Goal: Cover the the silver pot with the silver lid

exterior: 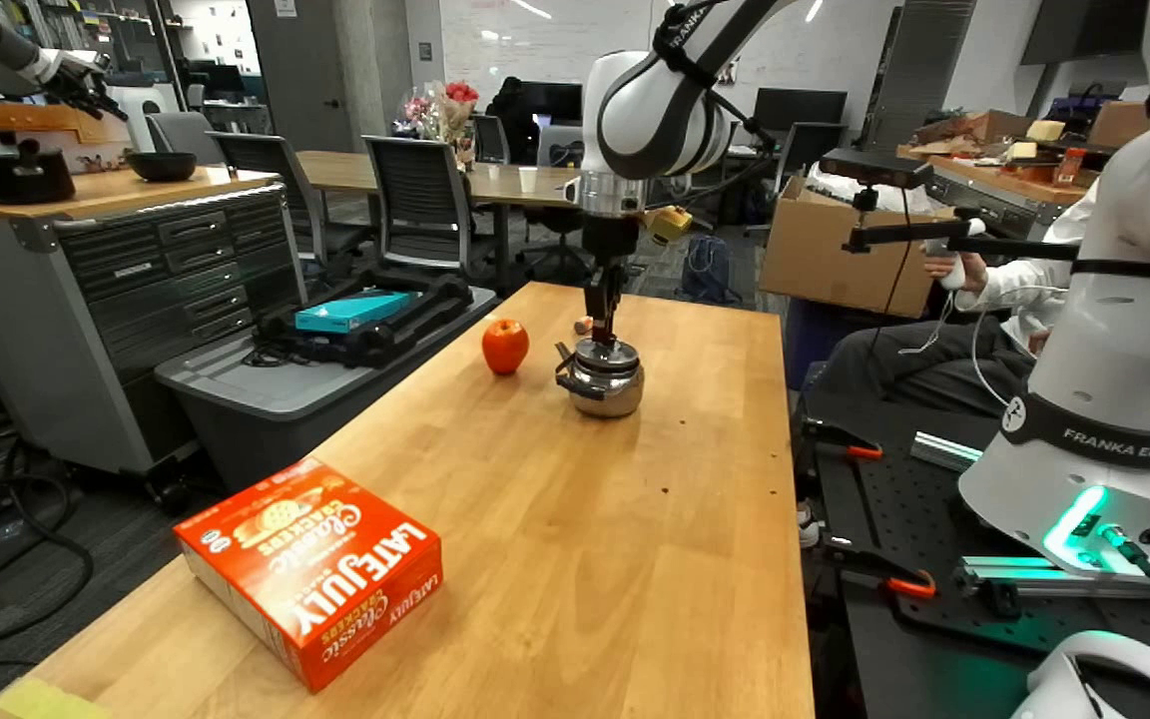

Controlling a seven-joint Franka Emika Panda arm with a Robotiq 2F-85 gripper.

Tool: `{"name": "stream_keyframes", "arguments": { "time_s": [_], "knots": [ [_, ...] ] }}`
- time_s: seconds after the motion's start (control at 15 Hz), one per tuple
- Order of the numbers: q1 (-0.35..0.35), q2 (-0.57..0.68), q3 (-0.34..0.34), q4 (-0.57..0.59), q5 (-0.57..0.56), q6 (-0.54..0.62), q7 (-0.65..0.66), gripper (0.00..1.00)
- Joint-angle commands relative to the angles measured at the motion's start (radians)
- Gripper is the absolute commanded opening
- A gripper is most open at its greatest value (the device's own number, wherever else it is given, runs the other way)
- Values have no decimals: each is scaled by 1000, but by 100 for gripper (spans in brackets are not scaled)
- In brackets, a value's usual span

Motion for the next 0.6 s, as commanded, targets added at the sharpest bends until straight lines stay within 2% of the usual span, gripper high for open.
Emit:
{"name": "stream_keyframes", "arguments": {
  "time_s": [0.0,0.53],
  "knots": [
    [-4,4,7,9,16,-7,-24,7],
    [-9,18,1,20,11,-11,-22,7]
  ]
}}
